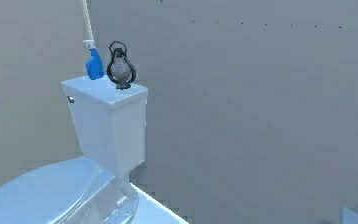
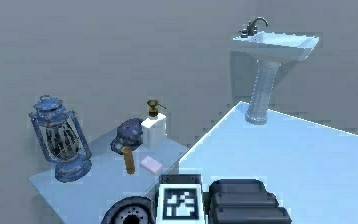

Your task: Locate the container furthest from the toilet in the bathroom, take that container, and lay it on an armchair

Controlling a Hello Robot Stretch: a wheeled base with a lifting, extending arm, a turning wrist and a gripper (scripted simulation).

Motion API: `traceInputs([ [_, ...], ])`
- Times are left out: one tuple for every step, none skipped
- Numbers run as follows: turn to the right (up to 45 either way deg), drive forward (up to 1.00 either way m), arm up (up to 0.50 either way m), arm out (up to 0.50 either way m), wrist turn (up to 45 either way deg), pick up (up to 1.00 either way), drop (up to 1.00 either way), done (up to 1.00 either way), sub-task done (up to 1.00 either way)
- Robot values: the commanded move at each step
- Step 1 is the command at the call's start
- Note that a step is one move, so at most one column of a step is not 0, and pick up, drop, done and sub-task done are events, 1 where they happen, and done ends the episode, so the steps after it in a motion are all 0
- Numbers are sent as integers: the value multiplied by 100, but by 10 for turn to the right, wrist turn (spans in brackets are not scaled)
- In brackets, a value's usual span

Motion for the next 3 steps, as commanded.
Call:
traceInputs([
  [0,0,0,46,0,0,0,0,0],
  [0,0,0,0,450,0,0,0,0],
  [0,0,0,0,450,0,0,0,0],
])
